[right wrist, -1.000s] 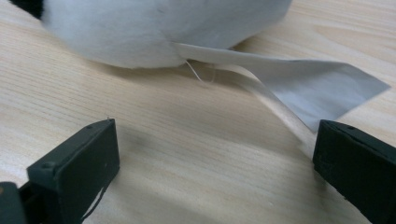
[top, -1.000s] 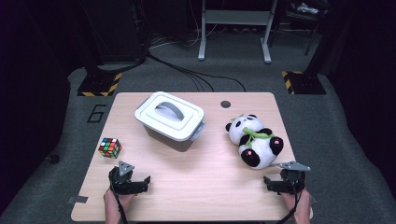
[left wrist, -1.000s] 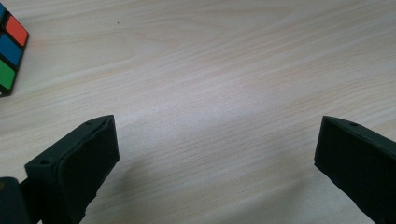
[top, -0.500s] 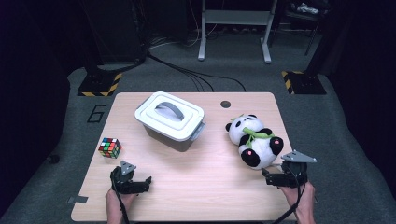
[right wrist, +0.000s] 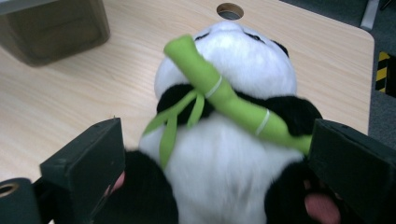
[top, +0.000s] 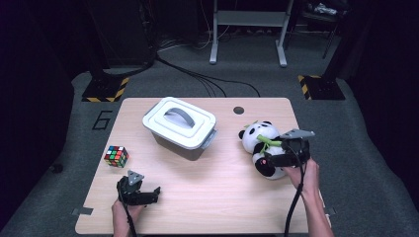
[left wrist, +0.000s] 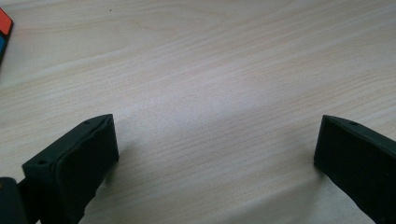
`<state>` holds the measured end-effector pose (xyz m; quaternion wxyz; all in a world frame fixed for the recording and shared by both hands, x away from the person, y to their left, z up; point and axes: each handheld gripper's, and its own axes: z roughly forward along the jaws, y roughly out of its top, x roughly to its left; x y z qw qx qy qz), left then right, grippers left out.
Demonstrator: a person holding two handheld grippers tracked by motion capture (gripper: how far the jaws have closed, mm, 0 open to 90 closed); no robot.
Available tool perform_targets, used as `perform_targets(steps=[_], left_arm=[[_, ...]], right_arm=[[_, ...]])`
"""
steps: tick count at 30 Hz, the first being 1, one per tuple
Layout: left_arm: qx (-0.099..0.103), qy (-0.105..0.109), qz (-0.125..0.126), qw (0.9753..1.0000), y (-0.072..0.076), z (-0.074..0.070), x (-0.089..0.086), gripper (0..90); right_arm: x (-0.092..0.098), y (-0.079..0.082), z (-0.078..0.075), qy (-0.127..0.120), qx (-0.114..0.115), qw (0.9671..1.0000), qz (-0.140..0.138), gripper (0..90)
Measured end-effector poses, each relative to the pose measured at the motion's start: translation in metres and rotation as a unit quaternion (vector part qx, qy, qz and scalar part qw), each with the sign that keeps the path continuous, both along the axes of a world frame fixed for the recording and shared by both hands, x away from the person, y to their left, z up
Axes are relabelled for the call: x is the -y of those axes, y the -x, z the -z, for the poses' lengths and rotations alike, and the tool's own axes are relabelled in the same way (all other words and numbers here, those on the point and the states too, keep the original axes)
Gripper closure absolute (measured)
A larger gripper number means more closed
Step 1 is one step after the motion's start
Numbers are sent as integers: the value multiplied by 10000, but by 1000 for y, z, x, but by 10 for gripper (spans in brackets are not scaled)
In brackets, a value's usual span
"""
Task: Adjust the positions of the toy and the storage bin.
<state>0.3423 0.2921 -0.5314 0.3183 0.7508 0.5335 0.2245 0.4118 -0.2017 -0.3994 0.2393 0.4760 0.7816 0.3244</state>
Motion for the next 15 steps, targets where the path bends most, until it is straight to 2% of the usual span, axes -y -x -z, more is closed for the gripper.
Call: perform_targets(steps=[2, 3, 7, 8, 9, 10, 11, 12, 14, 15], left_arm=[[-1, -1, 1, 10000, 0, 0, 0, 0], [2, 3, -5, 10000, 0, 0, 0, 0], [-1, -1, 0, 10000, 0, 0, 0, 0], [1, -2, 1, 10000, 0, 0, 0, 0], [1, -1, 0, 10000, 0, 0, 0, 0], [1, -1, 0, 10000, 0, 0, 0, 0], [1, -2, 0, 10000, 0, 0, 0, 0], [0, -4, 1, 10000, 0, 0, 0, 0], [0, -3, 1, 10000, 0, 0, 0, 0], [3, 0, -2, 10000, 0, 0, 0, 0]], right_arm=[[-3, -6, 0, 4, -53, 10000, 32, 38], [-9, -16, -1, -41, -126, 9999, 44, 64], [-18, -28, -1, -53, -206, 9997, 133, 134], [-23, -35, 0, -59, -336, 9992, 209, 189], [-24, -38, 1, -33, -347, 9992, 215, 249], [-24, -38, 1, -33, -347, 9992, 215, 249], [-28, -43, 3, 112, -430, 9984, 353, 361], [-29, -46, 5, 152, -489, 9979, 409, 424], [-29, -49, 10, 176, -587, 9971, 443, 515], [-29, -50, 12, 106, -646, 9969, 435, 577]])
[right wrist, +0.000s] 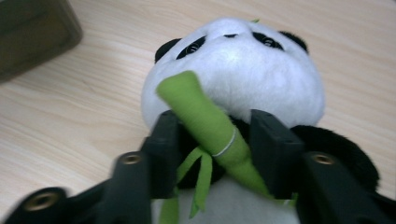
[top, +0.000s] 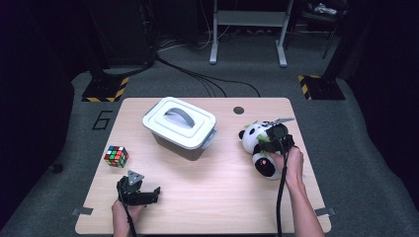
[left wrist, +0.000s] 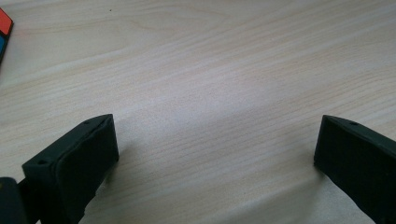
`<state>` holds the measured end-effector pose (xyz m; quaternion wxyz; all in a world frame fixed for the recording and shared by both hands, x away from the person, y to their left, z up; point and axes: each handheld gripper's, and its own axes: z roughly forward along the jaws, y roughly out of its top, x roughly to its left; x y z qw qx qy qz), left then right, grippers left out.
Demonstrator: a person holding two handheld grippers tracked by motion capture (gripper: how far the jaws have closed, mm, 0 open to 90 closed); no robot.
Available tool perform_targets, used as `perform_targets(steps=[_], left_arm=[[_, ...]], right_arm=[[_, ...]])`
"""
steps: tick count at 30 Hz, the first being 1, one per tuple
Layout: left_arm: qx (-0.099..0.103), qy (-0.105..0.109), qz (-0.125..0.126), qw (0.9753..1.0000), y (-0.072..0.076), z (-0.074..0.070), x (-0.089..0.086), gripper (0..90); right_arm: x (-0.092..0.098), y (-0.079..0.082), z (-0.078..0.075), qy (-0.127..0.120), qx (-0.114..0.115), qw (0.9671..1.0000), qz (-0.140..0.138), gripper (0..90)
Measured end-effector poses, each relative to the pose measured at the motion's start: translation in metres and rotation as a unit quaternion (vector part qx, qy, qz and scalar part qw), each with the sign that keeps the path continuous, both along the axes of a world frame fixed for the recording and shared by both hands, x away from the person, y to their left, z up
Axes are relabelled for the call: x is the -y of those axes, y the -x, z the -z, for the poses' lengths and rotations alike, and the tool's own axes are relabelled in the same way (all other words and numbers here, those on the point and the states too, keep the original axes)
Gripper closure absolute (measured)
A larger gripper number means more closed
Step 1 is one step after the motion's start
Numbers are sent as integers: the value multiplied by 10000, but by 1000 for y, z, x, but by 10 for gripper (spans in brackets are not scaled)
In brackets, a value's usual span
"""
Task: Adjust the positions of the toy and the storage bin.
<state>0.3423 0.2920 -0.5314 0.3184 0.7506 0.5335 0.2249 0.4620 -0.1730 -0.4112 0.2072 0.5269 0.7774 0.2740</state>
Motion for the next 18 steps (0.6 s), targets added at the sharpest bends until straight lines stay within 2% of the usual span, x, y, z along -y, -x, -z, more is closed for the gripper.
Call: perform_targets(steps=[2, 5, 12, 14, 18], left_arm=[[1, 3, -3, 10000, 0, 0, 0, 0], [0, 2, -2, 10000, 0, 0, 0, 0], [0, 2, -2, 10000, 0, 0, 0, 0], [0, 4, -3, 10000, 0, 0, 0, 0], [-1, -3, 3, 10000, 0, 0, 0, 0]], right_arm=[[1, -2, 2, -89, -74, 9999, 11, 653], [3, -3, 3, -146, -83, 9998, -69, 709], [9, 5, -5, -325, 85, 9990, -297, 733], [11, 10, -8, -427, 143, 9981, -429, 733], [9, 21, -15, -434, 238, 9965, -670, 735]])
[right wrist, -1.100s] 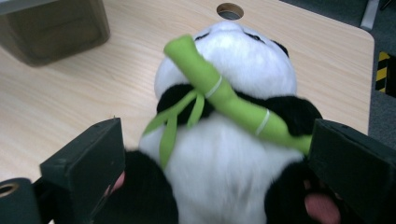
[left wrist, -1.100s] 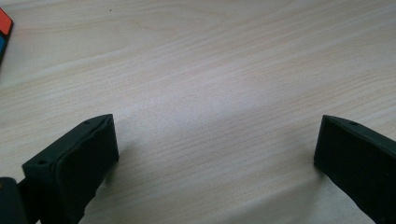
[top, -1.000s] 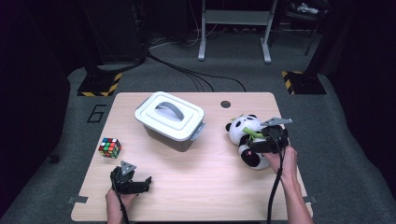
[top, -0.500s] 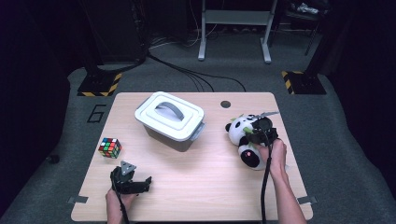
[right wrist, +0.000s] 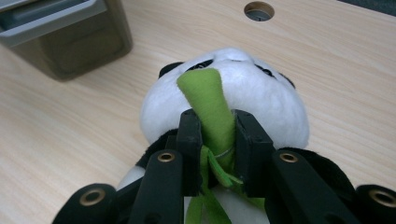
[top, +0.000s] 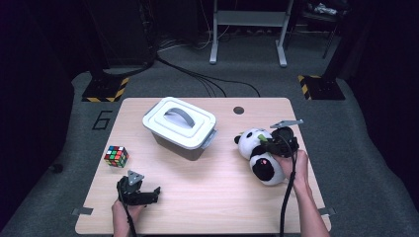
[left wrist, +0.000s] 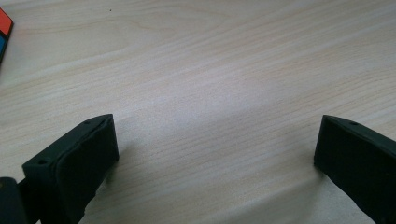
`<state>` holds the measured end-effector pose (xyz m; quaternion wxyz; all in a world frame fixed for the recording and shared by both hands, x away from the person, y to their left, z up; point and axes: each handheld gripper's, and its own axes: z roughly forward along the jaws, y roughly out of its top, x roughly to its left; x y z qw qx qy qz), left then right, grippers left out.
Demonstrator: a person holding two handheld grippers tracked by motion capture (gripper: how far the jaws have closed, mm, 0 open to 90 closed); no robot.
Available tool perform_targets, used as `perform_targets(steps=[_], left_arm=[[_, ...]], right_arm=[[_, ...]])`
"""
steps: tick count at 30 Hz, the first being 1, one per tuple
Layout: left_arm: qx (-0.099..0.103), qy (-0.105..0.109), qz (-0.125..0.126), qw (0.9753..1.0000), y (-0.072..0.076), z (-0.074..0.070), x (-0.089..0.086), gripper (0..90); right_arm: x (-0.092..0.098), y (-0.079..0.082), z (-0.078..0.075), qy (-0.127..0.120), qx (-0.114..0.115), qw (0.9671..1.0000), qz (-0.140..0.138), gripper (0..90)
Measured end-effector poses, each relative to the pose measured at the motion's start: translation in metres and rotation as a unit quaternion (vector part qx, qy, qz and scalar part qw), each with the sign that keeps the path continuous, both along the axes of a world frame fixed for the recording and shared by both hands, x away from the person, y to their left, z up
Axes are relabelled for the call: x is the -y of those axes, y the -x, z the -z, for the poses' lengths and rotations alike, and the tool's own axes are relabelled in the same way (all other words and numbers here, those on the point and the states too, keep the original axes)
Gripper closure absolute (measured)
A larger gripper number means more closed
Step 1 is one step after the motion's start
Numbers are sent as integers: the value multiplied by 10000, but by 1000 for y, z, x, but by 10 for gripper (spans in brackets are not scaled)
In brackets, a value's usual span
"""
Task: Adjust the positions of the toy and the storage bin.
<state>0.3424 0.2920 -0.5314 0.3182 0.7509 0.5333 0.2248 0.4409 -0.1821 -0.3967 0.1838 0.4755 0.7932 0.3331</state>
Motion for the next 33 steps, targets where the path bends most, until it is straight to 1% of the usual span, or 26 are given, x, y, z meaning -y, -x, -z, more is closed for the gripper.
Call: perform_targets(steps=[3, 6, 7, 8, 9, 10, 12, 13, 14, 15, 19, 21, 23, 24, 25, 29, 33], left_arm=[[-2, 0, 0, 10000, 0, 0, 0, 0], [-1, 0, 0, 10000, 0, 0, 0, 0], [-3, 0, 1, 10000, 0, 0, 0, 0], [-3, 0, 1, 10000, 0, 0, 0, 0], [-1, 0, 0, 10000, 0, 0, 0, 0], [-1, -1, 1, 10000, 0, 0, 0, 0], [-1, 0, 0, 10000, 0, 0, 0, 0], [0, 0, 0, 10000, 0, 0, 0, 0], [0, 0, 0, 10000, 0, 0, 0, 0], [0, 1, -1, 10000, 0, 0, 0, 0], [0, 1, -2, 10000, 0, 0, 0, 0], [-1, 0, -1, 10000, 0, 0, 0, 0], [1, 2, -3, 10000, 0, 0, 0, 0], [1, 2, -3, 10000, 0, 0, 0, 0], [0, 0, 0, 10000, 0, 0, 0, 0], [-1, 0, 1, 10000, 0, 0, 0, 0], [0, -1, 2, 10000, 0, 0, 0, 0]], right_arm=[[-4, 8, -3, 56, 55, 9998, -170, 735], [-9, 16, -6, 36, 105, 9994, -333, 735], [-10, 19, -7, 5, 68, 9993, -357, 735], [-10, 19, -7, 5, 68, 9993, -357, 735], [-14, 24, -7, -16, 128, 9986, -507, 735], [-15, 27, -6, -33, 140, 9981, -598, 735], [-20, 33, -6, -97, 91, 9975, -690, 735], [-21, 35, -5, -80, 108, 9968, -793, 735], [-21, 35, -5, -80, 108, 9968, -793, 735], [-26, 40, -3, -118, 66, 9959, -894, 735], [-36, 48, 0, -165, 40, 9935, -1128, 735], [-41, 52, 1, -168, 57, 9916, -1278, 735], [-46, 56, 1, -208, 36, 9901, -1389, 735], [-46, 56, 1, -208, 36, 9901, -1389, 735], [-51, 60, 0, -269, 30, 9881, -1511, 735], [-62, 65, 0, -392, -14, 9829, -1799, 736], [-74, 70, 1, -483, -68, 9756, -2141, 736]])
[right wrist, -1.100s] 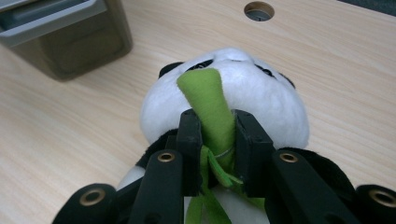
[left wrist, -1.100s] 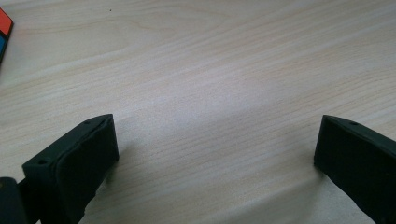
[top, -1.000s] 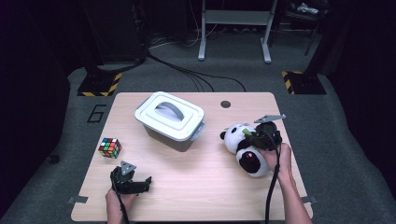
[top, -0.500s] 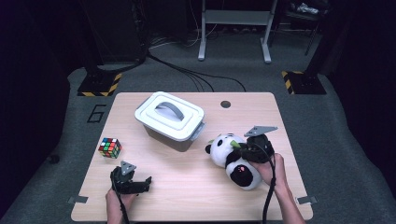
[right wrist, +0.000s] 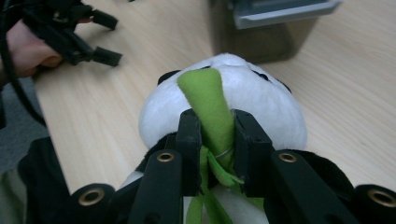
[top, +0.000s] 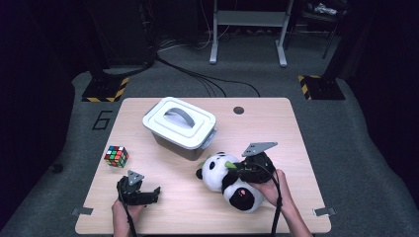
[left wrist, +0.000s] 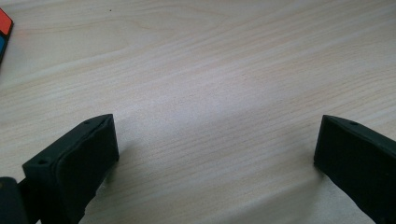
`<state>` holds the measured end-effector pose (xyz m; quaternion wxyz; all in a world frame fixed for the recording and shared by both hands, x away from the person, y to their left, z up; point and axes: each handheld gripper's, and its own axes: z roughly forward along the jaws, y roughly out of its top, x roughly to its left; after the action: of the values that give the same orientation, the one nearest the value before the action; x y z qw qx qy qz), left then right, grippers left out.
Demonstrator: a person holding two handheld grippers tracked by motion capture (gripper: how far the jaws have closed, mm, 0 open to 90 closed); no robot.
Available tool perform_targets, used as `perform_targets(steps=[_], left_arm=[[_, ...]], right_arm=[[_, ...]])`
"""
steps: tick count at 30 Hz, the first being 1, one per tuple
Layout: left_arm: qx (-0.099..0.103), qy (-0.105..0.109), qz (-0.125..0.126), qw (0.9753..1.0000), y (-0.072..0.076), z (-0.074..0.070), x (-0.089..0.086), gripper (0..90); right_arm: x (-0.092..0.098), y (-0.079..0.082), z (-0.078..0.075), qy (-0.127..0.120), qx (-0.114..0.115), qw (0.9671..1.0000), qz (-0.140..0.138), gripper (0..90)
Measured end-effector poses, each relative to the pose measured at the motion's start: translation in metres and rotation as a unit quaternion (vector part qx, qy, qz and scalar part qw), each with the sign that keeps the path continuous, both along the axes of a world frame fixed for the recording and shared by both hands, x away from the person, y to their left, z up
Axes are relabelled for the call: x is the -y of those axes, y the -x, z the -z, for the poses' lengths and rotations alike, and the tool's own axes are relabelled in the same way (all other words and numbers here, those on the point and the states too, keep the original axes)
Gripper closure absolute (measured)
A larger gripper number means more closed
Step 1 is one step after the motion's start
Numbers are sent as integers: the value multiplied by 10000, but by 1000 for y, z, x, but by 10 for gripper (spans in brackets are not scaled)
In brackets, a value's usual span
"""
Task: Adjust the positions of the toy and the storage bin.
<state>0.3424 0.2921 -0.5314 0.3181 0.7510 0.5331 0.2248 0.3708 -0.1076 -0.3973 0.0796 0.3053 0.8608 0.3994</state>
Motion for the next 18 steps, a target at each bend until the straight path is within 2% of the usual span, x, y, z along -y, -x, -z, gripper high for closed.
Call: perform_targets(steps=[2, 3, 6, 8, 10, 13, 14, 18], left_arm=[[0, 0, 0, 10000, 0, 0, 0, 0], [-1, 2, -1, 10000, 0, 0, 0, 0], [-1, 0, 0, 10000, 0, 0, 0, 0], [-1, 1, -1, 10000, 0, 0, 0, 0], [0, 1, 0, 10000, 0, 0, 0, 0], [1, 3, -9, 10000, 0, 0, 0, 0], [1, 3, -9, 10000, 0, 0, 0, 0], [7, -31, 16, 10000, 0, 0, 0, 0]], right_arm=[[-3, 2, 0, -1, -47, 10000, -62, 736], [-9, 3, 3, 11, -55, 9997, -225, 736], [-15, 6, 9, 28, -114, 9991, -397, 735], [-18, 7, 14, 88, -127, 9989, -453, 734], [-19, 8, 18, 35, -164, 9985, -514, 724], [-19, 10, 15, 41, -102, 9987, -499, 642], [-19, 10, 15, 41, -102, 9987, -499, 642], [-14, 13, 8, -88, -26, 9990, -426, 365]])
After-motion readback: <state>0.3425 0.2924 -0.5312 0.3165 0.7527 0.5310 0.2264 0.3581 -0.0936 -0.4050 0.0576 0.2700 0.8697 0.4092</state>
